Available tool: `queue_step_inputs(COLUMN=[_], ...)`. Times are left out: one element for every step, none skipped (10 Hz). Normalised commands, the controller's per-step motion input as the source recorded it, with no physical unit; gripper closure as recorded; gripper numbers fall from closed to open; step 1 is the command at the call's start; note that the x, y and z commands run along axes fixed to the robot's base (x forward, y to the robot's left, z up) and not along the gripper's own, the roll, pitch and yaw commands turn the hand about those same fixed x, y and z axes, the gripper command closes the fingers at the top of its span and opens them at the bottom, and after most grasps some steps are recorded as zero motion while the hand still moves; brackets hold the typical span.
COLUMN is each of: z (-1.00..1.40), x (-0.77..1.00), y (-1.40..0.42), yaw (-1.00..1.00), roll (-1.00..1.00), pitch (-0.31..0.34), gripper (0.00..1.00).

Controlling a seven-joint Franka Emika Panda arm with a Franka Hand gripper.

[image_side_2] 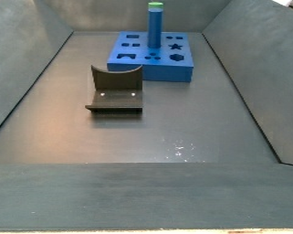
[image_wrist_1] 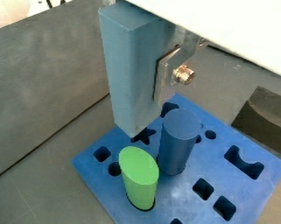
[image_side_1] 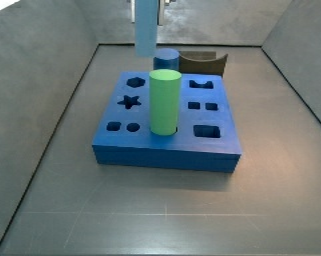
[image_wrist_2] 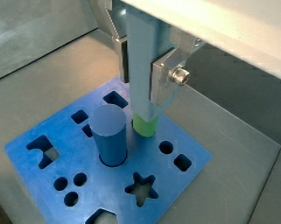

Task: Pick up the rectangle object. Move to above the board. Insert the rectangle object.
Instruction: Insert the rectangle object.

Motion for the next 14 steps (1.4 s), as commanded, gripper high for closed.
queue_step_inputs(z=[0.0,0.0,0.0,0.17,0.36,0.5,0.31,0.12,-0.17,-0.18,-0.23,-0.28,0.0,0.0], x=[0.0,0.0,0.01,0.19,0.0,0.0,0.0,0.37,0.87,1.0,1.0,1.0,1.0,0.0], y=[0.0,-0.06,-0.04,-0.12,-0.1,-0.16,-0.29,-0.31,-0.41,-0.25,-0.24,-0.27,-0.36,0.0], yaw=[0.0,0.0,0.0,0.0,-0.12,-0.09,-0.19,-0.18,-0.09,0.0,0.0,0.0,0.0,0.0], roll=[0.01,0.07,0.11,0.25,0.3,0.17,0.42,0.32,0.35,0.15,0.1,0.02,0.0,0.0], pitch=[0.0,0.0,0.0,0.183,0.02,-0.046,0.0,0.009,-0.04,-0.137,-0.2,-0.169,-0.037,0.051], gripper=[1.0,1.0,1.0,1.0,1.0,1.0,1.0,1.0,1.0,1.0,1.0,1.0,1.0,1.0])
